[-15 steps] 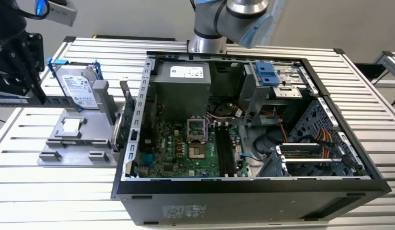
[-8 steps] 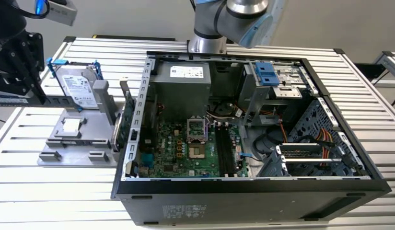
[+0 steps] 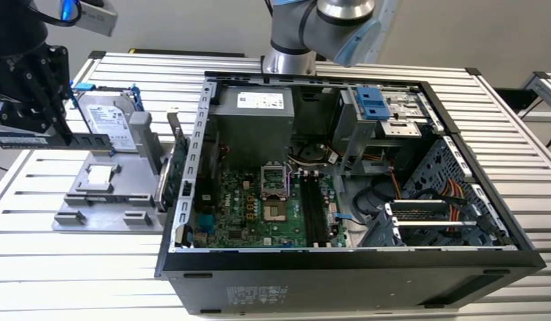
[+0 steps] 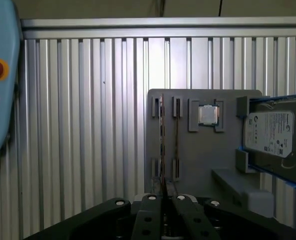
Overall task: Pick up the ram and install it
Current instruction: 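Pick up the ram and move it above insertion slot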
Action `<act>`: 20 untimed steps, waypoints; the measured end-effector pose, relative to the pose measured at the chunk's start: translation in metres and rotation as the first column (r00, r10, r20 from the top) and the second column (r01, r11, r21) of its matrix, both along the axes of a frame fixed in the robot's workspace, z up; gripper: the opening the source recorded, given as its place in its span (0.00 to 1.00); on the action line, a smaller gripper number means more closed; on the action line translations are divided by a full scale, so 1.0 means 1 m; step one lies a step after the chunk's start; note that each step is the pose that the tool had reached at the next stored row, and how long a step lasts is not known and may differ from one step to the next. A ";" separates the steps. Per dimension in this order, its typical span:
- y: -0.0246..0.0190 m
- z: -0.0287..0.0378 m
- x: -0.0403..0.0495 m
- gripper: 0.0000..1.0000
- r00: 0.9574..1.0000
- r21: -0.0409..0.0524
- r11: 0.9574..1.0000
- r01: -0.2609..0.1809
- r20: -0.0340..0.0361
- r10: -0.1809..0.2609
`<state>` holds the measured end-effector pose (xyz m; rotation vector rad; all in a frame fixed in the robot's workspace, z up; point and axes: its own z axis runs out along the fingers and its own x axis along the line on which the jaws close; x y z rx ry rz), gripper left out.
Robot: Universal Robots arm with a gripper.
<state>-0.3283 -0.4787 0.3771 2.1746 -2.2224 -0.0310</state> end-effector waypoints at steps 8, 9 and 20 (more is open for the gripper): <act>0.0000 0.0003 0.0131 0.00 1.000 0.000 1.000 0.000 -0.001 0.000; 0.0000 0.0003 0.0147 0.00 1.000 0.000 1.000 0.000 -0.001 0.000; 0.0000 0.0006 0.0312 0.00 1.000 0.000 1.000 0.000 -0.001 0.000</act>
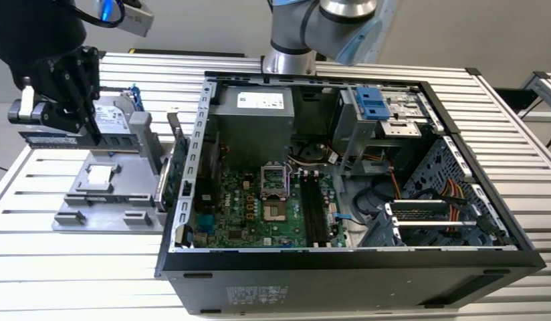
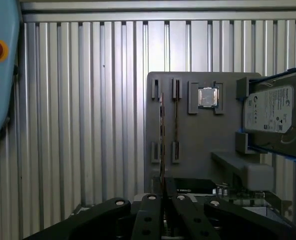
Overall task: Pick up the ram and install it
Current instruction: 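Pick up the ram and move it above insertion slot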
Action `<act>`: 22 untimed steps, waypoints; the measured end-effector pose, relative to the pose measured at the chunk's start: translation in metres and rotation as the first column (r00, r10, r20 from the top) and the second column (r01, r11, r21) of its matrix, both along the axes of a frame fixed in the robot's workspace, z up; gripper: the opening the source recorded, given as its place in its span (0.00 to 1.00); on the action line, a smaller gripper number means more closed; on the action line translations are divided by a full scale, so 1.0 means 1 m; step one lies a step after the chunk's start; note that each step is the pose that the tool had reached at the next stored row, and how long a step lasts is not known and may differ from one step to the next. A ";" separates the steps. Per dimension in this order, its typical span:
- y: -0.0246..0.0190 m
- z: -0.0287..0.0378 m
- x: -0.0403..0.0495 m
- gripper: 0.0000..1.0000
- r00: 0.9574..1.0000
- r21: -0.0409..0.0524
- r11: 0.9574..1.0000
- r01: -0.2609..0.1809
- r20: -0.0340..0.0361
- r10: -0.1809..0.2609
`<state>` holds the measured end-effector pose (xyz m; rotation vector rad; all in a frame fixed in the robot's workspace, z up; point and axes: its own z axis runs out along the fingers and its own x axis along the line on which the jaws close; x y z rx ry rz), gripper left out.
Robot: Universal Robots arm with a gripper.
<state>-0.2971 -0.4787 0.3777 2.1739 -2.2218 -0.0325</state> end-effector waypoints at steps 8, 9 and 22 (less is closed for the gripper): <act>0.0000 0.0003 0.0118 0.00 1.000 0.000 1.000 0.000 0.000 0.000; 0.0000 0.0003 0.0132 0.00 1.000 0.000 1.000 0.000 0.000 0.000; 0.0000 0.0008 0.0320 0.00 1.000 0.000 1.000 0.000 -0.001 0.000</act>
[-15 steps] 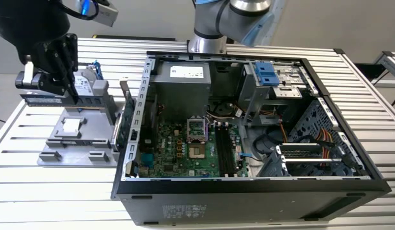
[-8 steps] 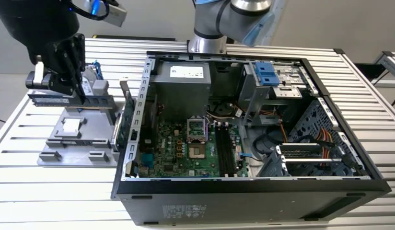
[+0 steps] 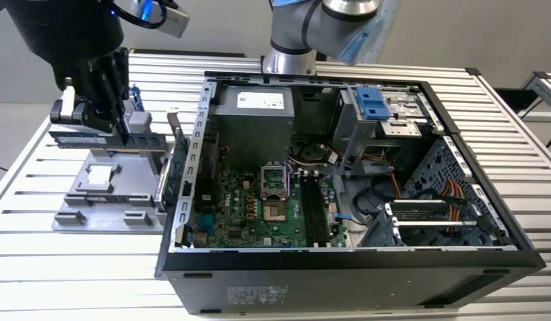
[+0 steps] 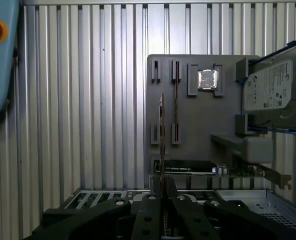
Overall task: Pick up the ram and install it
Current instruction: 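Pick up the ram and move it above insertion slot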
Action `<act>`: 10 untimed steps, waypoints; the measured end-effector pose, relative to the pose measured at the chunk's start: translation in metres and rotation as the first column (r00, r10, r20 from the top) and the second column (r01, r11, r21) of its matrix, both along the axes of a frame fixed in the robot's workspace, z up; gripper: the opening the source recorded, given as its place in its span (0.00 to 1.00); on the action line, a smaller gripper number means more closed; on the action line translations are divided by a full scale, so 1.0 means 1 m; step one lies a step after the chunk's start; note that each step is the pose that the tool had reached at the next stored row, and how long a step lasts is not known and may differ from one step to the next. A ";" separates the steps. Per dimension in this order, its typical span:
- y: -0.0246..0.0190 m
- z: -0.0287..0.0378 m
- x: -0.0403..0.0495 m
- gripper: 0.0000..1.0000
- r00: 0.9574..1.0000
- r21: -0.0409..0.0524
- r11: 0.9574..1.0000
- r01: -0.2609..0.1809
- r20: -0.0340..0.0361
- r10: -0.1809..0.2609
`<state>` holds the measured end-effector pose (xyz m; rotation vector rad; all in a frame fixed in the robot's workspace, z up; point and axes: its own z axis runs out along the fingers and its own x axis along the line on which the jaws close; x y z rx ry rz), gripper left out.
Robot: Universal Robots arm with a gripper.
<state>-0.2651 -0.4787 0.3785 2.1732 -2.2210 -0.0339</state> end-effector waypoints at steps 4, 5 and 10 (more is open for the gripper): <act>0.0000 0.0001 0.0054 0.00 1.000 0.000 1.000 0.000 0.000 0.000; 0.0000 0.0001 0.0067 0.00 1.000 0.000 1.000 0.000 0.000 0.000; 0.0000 0.0003 0.0130 0.00 1.000 0.000 1.000 0.000 0.000 0.000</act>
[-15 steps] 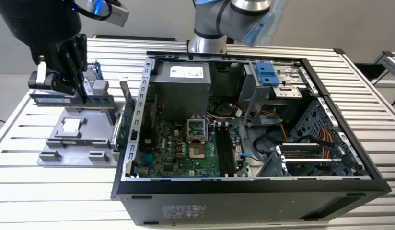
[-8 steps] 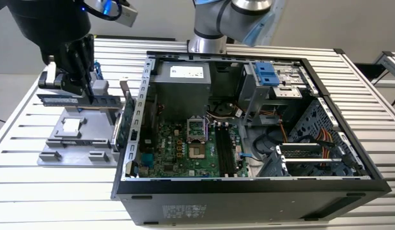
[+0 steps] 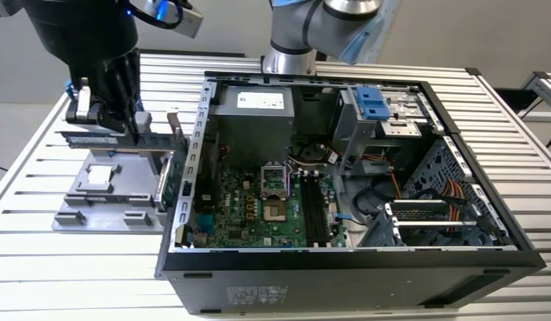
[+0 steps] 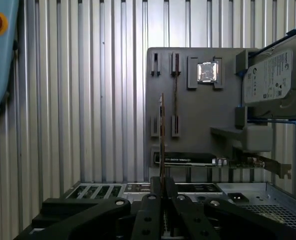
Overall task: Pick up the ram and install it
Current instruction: 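Pick up the ram and move it above insertion slot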
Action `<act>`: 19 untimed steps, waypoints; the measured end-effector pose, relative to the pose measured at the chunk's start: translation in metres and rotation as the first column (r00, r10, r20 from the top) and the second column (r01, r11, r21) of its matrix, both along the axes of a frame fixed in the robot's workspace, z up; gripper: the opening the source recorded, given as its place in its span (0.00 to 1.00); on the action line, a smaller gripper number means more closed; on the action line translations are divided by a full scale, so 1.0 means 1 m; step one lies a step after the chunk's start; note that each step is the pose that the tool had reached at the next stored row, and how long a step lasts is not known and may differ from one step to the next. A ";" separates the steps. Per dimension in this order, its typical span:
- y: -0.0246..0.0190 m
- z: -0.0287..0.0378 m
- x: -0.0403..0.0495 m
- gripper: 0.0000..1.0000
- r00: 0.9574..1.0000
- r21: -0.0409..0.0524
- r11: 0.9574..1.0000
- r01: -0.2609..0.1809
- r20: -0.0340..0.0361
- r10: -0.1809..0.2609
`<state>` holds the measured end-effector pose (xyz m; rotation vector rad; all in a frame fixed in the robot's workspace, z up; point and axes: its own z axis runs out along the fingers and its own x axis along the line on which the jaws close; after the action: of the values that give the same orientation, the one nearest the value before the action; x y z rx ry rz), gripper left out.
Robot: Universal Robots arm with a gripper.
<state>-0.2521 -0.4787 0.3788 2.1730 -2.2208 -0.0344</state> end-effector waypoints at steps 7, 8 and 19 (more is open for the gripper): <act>0.0000 0.0003 0.0088 0.00 1.000 0.000 1.000 0.000 0.000 0.000; 0.0000 0.0003 0.0102 0.00 1.000 0.000 1.000 0.000 0.000 0.000; 0.0000 0.0006 0.0266 0.00 1.000 0.000 1.000 0.000 -0.001 0.000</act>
<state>-0.2254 -0.4787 0.3794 2.1727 -2.2205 -0.0351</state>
